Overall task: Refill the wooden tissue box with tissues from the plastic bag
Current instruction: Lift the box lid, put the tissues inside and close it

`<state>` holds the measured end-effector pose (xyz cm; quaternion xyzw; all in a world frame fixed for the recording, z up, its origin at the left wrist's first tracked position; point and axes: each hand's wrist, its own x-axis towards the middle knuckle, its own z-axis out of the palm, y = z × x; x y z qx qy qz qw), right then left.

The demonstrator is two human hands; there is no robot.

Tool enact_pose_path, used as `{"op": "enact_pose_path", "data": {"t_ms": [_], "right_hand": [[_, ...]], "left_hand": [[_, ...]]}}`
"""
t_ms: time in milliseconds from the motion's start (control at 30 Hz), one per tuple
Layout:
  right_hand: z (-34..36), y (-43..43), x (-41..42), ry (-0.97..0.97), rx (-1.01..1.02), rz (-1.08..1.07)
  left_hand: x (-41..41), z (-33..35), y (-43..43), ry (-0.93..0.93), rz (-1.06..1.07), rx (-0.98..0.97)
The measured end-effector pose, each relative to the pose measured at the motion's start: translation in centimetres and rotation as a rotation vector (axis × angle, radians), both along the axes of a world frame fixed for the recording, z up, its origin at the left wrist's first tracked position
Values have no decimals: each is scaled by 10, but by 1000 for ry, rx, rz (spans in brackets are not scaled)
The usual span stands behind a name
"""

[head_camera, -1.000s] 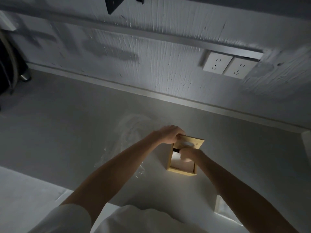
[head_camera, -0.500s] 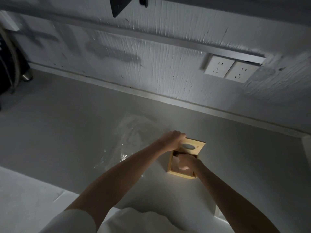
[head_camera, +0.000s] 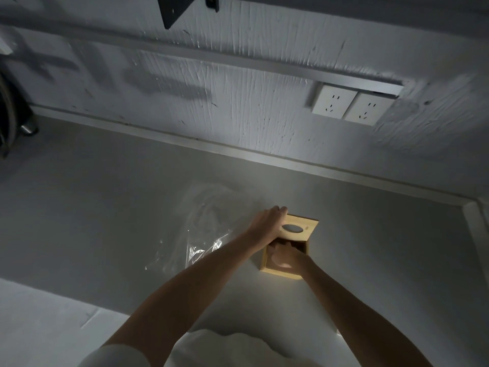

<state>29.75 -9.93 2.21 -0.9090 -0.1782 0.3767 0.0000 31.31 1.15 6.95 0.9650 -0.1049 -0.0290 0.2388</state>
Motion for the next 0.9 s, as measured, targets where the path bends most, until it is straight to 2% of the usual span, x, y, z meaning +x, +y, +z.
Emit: {"op": "enact_pose_path", "data": {"t_ms": [267, 367, 433, 533, 600, 633, 700, 767, 900], "right_hand": [[3, -5, -7, -102, -40, 49], [4, -4, -17, -266, -41, 33], [9, -4, -28, -347, 48, 15], [14, -19, -53, -366, 256, -276], [12, -41, -68, -515, 299, -468], [11, -52, -71, -555, 304, -541], [13, -64, -69, -503, 289, -615], [15, -68, -62, -399, 212, -559], [10, -61, -51, -359, 107, -489]], "left_hand": [[-2, 4, -1, 44, -1, 61], [-1, 5, 0, 111, -27, 87], [-6, 7, 3, 147, -4, -6], [-29, 3, 7, 177, 247, -251], [-51, -9, 8, 205, 352, -263], [-61, -16, 8, 262, 320, -244], [-75, -30, 5, 491, 129, -135], [-79, -40, 0, 669, -29, 9], [-73, -50, -13, 699, 25, 24]]}}
